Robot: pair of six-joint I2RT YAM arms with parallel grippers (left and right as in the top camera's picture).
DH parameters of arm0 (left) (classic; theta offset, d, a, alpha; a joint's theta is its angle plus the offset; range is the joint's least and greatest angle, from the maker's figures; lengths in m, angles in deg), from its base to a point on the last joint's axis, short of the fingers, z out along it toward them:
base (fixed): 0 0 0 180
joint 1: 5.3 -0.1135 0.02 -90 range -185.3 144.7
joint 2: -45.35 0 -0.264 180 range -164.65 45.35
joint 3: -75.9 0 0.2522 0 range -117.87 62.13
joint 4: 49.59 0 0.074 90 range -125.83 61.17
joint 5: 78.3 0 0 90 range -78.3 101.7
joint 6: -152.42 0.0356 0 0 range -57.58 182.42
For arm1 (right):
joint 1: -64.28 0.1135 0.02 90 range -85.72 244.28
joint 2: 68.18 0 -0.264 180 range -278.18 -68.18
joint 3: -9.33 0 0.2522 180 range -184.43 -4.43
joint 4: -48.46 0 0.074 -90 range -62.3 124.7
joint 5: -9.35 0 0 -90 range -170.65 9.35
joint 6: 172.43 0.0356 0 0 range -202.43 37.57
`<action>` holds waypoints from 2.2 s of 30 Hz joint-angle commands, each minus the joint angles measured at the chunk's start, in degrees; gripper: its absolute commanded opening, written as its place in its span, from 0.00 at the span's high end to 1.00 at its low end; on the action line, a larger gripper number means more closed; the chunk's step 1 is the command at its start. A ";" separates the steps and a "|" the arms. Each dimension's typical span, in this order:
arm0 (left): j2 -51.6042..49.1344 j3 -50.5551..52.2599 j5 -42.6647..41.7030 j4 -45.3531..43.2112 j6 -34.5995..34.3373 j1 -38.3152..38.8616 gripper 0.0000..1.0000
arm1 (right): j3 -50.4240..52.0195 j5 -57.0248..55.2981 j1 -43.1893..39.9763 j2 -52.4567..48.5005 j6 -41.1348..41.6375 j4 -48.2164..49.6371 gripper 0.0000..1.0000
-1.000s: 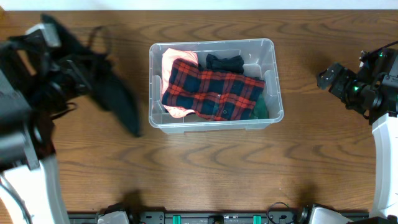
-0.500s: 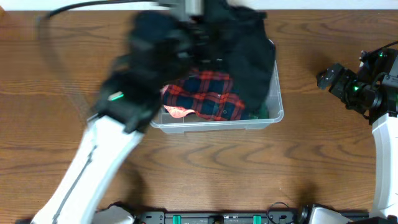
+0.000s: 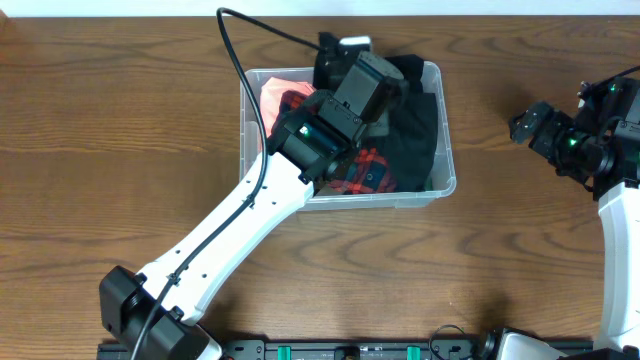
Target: Pack container
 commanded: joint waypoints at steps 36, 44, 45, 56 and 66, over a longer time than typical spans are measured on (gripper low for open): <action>-14.56 -0.13 -7.28 8.61 10.43 -5.60 0.81 | -0.13 -0.13 -0.57 -0.09 -1.09 -0.04 0.01; -24.04 -0.15 -6.95 10.82 11.61 -6.14 0.81 | -0.13 -0.13 -0.57 -0.09 -1.09 -0.07 0.01; -23.54 -0.31 -6.62 11.06 12.00 -6.32 0.80 | -0.13 -0.13 -0.57 -0.09 -1.09 -0.07 0.01; 2.43 -8.15 3.23 15.80 12.24 -6.95 0.13 | -0.13 -0.13 -0.57 -0.09 -1.09 -0.04 0.01; 24.28 -8.07 13.51 37.13 12.15 -6.93 0.02 | -0.13 -0.13 -0.57 -0.09 -1.09 -0.04 0.01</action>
